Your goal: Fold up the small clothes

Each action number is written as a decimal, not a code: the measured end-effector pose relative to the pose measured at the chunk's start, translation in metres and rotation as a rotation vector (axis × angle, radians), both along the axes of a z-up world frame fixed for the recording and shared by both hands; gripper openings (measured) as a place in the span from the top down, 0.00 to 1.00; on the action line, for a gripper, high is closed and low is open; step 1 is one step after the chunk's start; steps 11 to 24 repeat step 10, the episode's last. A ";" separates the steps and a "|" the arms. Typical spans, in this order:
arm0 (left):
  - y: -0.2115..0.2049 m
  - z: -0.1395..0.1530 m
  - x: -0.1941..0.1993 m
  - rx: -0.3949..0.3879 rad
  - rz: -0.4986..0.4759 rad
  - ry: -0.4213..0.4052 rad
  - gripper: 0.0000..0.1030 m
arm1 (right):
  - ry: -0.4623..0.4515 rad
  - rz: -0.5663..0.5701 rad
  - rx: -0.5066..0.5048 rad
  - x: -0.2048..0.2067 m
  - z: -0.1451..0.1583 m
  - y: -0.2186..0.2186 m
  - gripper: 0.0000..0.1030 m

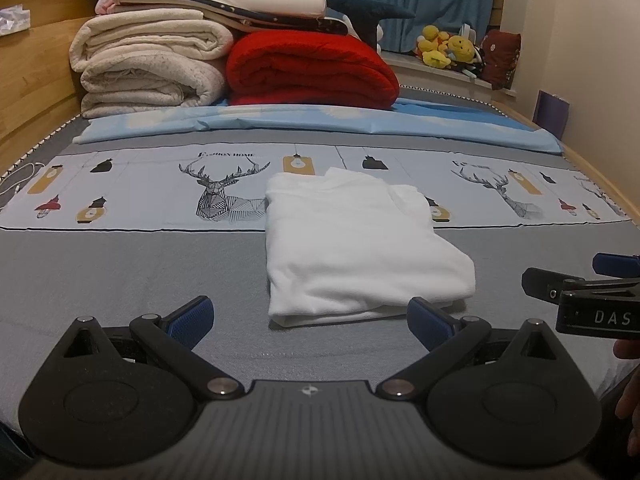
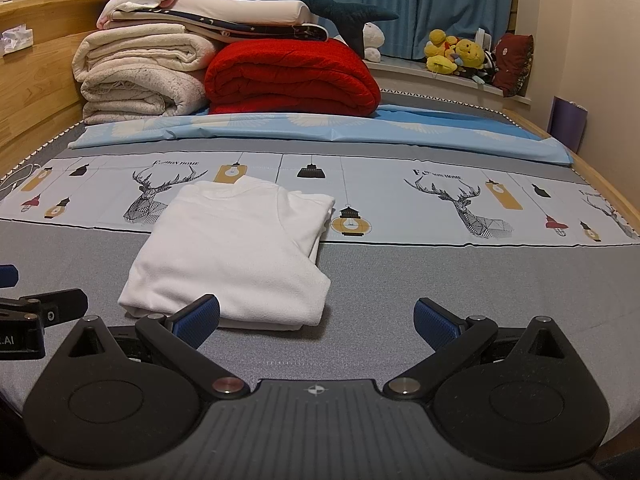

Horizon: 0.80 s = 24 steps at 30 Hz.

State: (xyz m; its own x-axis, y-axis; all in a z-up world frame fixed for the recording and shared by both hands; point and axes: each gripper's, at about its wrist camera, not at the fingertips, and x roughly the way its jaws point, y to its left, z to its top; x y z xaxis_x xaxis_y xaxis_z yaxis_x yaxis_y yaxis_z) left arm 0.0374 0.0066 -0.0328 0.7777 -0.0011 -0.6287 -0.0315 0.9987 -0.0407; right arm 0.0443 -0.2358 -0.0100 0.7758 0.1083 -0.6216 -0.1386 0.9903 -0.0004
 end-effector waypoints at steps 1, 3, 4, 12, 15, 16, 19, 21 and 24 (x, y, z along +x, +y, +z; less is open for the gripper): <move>0.000 0.000 0.000 0.000 0.000 -0.002 0.00 | 0.000 0.000 0.000 0.000 0.000 0.000 0.01; 0.000 0.000 -0.001 -0.001 -0.001 -0.004 0.00 | 0.000 -0.001 0.001 0.000 0.000 0.000 0.01; -0.001 0.000 -0.001 0.001 -0.002 -0.006 0.00 | 0.000 0.000 0.001 0.000 0.000 0.000 0.01; 0.000 0.000 -0.001 0.005 -0.002 -0.010 0.00 | 0.000 0.010 -0.001 0.000 -0.002 -0.001 0.01; 0.000 0.000 -0.001 0.005 -0.002 -0.010 0.00 | 0.000 0.010 -0.001 0.000 -0.002 -0.001 0.01; 0.000 0.000 -0.001 0.005 -0.002 -0.010 0.00 | 0.000 0.010 -0.001 0.000 -0.002 -0.001 0.01; 0.000 0.000 -0.001 0.005 -0.002 -0.010 0.00 | 0.000 0.010 -0.001 0.000 -0.002 -0.001 0.01; 0.000 0.000 -0.001 0.005 -0.002 -0.010 0.00 | 0.000 0.010 -0.001 0.000 -0.002 -0.001 0.01; 0.000 0.000 -0.001 0.005 -0.002 -0.010 0.00 | 0.000 0.010 -0.001 0.000 -0.002 -0.001 0.01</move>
